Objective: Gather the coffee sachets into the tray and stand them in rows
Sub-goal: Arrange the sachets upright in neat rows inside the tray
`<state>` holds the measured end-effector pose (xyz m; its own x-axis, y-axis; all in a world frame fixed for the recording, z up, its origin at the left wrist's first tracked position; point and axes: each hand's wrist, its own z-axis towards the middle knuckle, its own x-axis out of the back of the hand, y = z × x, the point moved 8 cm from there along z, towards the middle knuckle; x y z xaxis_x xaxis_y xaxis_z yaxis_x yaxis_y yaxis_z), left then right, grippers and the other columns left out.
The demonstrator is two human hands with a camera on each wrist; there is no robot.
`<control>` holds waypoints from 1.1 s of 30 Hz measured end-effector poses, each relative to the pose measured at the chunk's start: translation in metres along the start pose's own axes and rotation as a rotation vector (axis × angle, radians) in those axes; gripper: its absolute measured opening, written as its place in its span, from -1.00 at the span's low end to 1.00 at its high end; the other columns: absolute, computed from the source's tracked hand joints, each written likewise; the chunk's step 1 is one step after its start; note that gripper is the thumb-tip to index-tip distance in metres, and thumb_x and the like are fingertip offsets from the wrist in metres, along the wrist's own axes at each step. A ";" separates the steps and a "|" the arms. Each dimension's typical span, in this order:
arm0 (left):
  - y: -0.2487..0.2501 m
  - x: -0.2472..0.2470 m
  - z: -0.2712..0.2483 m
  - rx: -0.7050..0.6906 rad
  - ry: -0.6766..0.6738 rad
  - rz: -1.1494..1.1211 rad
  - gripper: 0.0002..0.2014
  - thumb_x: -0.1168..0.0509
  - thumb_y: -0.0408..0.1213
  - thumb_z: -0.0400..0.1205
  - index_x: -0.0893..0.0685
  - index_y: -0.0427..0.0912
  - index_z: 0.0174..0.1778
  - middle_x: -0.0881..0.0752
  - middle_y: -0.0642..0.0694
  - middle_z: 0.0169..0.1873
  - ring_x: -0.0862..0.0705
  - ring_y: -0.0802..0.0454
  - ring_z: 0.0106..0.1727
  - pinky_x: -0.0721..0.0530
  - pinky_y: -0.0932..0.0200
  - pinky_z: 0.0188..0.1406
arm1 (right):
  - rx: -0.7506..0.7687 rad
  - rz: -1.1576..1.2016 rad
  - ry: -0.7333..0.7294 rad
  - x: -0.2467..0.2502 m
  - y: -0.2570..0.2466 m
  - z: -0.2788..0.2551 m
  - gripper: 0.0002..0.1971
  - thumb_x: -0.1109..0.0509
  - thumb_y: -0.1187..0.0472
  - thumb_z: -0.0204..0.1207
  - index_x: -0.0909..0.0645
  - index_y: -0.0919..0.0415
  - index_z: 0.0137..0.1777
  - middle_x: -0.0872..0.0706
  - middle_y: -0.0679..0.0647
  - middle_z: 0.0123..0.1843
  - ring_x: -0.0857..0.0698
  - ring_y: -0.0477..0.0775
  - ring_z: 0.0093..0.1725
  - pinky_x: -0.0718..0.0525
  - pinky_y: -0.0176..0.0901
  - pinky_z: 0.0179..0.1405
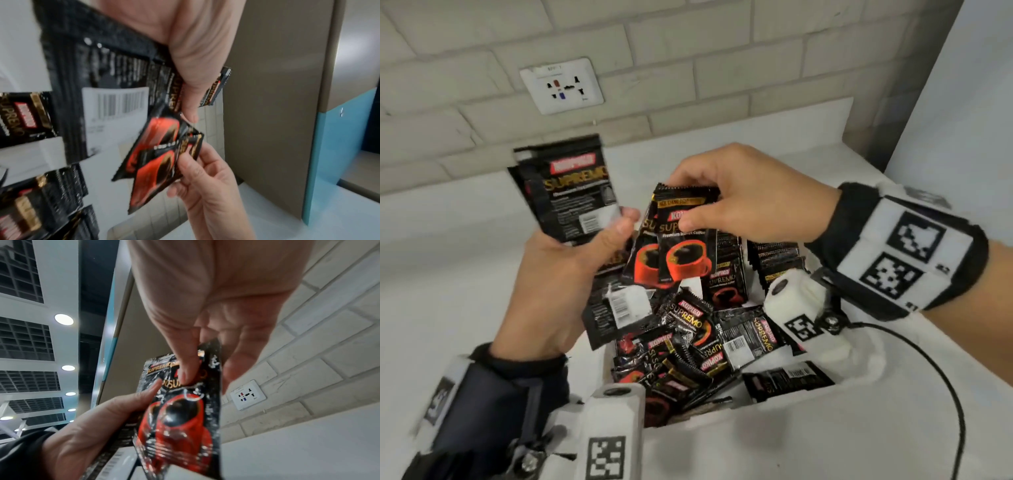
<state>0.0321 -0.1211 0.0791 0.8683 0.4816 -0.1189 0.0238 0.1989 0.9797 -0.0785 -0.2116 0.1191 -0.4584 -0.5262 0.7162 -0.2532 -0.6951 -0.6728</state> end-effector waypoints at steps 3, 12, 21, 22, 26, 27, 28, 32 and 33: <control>0.002 0.027 0.000 0.003 0.089 -0.080 -0.89 -0.40 -0.25 0.26 -0.80 0.07 -0.45 -0.76 0.08 -0.38 -0.70 0.21 -0.35 -0.71 0.25 -0.40 | -0.037 -0.144 0.000 0.002 0.005 0.017 -0.82 -0.43 0.20 0.47 -0.54 -0.03 0.00 -0.62 -0.13 -0.07 -0.62 -0.09 -0.03 -0.58 -0.16 0.05; -0.001 0.058 -0.013 0.030 0.201 -0.177 -0.78 -0.31 -0.34 0.37 -0.61 0.01 -0.12 -0.75 0.07 -0.35 -0.68 0.17 -0.37 -0.71 0.24 -0.33 | -0.094 -0.513 -0.209 -0.058 0.027 0.070 -0.79 -0.34 0.23 0.51 -0.53 0.06 0.13 -0.57 -0.04 0.02 -0.57 0.05 -0.01 -0.44 -0.16 -0.21; -0.019 0.065 -0.012 0.113 0.204 -0.192 -0.76 -0.33 -0.39 0.36 -0.70 -0.02 -0.12 -0.76 0.01 -0.35 -0.70 0.14 -0.38 -0.73 0.24 -0.41 | -0.050 -0.747 -0.393 -0.118 0.039 0.096 -0.73 -0.34 -0.02 0.54 -0.51 0.12 0.12 -0.63 0.03 0.08 -0.61 0.09 -0.03 -0.43 -0.13 -0.23; -0.024 0.064 -0.010 0.138 0.195 -0.189 -0.80 -0.34 -0.38 0.35 -0.76 -0.02 -0.22 -0.77 0.01 -0.36 -0.70 0.15 -0.38 -0.73 0.24 -0.43 | -0.042 -0.772 -0.395 -0.121 0.039 0.096 -0.70 -0.33 -0.04 0.55 -0.52 0.15 0.13 -0.64 0.04 0.07 -0.62 0.10 -0.03 -0.45 -0.12 -0.21; -0.045 0.054 -0.002 0.273 0.153 -0.191 -0.84 -0.37 -0.39 0.33 -0.81 -0.07 -0.45 -0.75 -0.06 -0.42 -0.70 0.13 -0.46 -0.68 0.24 -0.56 | -0.015 -0.870 -0.424 -0.124 0.041 0.096 -0.63 -0.28 -0.08 0.56 -0.55 0.15 0.22 -0.66 0.08 0.11 -0.66 0.15 0.07 -0.51 -0.10 -0.14; -0.051 0.052 0.001 0.304 0.154 -0.204 -0.88 -0.37 -0.42 0.34 -0.78 -0.13 -0.41 -0.74 -0.09 -0.43 -0.70 0.12 -0.50 -0.67 0.24 -0.58 | -0.010 -0.879 -0.428 -0.124 0.041 0.096 -0.63 -0.29 -0.07 0.56 -0.55 0.15 0.23 -0.65 0.08 0.12 -0.66 0.16 0.08 -0.51 -0.11 -0.15; -0.056 0.051 0.003 0.326 0.156 -0.203 -0.93 -0.36 -0.44 0.37 -0.73 -0.21 -0.33 -0.74 -0.10 -0.44 -0.69 0.11 -0.52 -0.67 0.24 -0.59 | -0.008 -0.883 -0.438 -0.123 0.042 0.095 -0.64 -0.32 -0.06 0.55 -0.55 0.16 0.22 -0.65 0.09 0.12 -0.66 0.16 0.07 -0.51 -0.12 -0.18; -0.074 0.052 0.014 0.383 0.152 -0.043 -0.90 -0.30 -0.50 0.54 -0.69 -0.34 -0.08 -0.73 -0.18 -0.33 -0.70 0.12 -0.47 -0.67 0.23 -0.56 | -0.022 -0.874 -0.489 -0.123 0.044 0.093 -0.73 -0.40 0.12 0.52 -0.57 0.21 0.17 -0.64 0.10 0.05 -0.68 0.15 -0.01 -0.49 -0.15 -0.26; -0.079 0.052 0.016 0.404 0.144 -0.009 -0.89 -0.30 -0.50 0.56 -0.68 -0.37 -0.04 -0.71 -0.19 -0.32 -0.70 0.12 -0.47 -0.66 0.24 -0.56 | -0.019 -0.869 -0.489 -0.123 0.044 0.093 -0.78 -0.39 0.17 0.53 -0.58 0.23 0.12 -0.62 0.09 -0.04 -0.66 0.13 -0.08 -0.49 -0.15 -0.28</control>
<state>0.0831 -0.1255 -0.0019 0.7897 0.6014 -0.1212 0.2481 -0.1323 0.9597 0.0458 -0.2230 0.0188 0.2934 0.0149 0.9559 -0.3499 -0.9288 0.1219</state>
